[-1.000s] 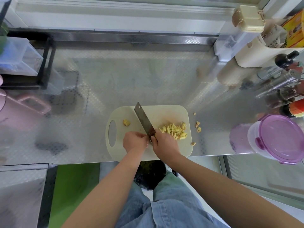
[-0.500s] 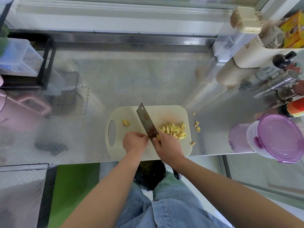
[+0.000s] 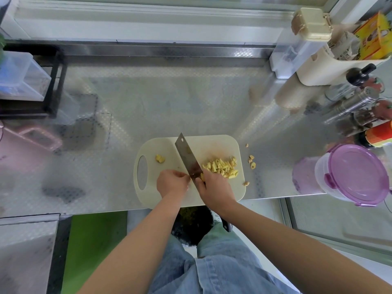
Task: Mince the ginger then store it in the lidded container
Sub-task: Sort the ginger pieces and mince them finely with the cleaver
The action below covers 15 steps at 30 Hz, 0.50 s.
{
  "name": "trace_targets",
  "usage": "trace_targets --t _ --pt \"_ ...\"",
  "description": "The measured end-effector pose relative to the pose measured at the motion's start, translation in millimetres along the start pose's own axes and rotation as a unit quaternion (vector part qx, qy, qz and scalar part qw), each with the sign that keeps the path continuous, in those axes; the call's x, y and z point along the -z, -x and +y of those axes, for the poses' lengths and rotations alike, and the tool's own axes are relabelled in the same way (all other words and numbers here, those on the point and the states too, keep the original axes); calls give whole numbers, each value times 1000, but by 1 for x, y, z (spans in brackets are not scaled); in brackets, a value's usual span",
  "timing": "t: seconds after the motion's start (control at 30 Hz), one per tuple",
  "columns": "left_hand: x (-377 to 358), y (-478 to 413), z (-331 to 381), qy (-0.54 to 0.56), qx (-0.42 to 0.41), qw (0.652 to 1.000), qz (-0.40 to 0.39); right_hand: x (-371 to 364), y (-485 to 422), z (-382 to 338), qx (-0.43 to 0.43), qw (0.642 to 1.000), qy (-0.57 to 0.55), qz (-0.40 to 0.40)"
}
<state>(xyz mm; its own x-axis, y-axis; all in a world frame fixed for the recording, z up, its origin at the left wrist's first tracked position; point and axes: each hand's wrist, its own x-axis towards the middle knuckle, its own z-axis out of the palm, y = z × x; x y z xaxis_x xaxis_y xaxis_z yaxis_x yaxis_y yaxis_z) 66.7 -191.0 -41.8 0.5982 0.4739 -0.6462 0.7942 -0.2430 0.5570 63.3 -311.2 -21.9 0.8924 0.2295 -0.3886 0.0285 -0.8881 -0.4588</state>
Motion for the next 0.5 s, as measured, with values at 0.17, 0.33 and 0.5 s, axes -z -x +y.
trace_targets --t 0.17,0.33,0.5 --pt "-1 0 0 -3 -5 1000 1 -4 0 1 0 1000 2 4" --pt "-1 -2 -1 -14 -7 1000 -2 -10 -3 -2 1 1000 14 4" --pt "-3 -3 0 -27 -11 1000 3 -12 -4 -1 -2 1000 1 1"
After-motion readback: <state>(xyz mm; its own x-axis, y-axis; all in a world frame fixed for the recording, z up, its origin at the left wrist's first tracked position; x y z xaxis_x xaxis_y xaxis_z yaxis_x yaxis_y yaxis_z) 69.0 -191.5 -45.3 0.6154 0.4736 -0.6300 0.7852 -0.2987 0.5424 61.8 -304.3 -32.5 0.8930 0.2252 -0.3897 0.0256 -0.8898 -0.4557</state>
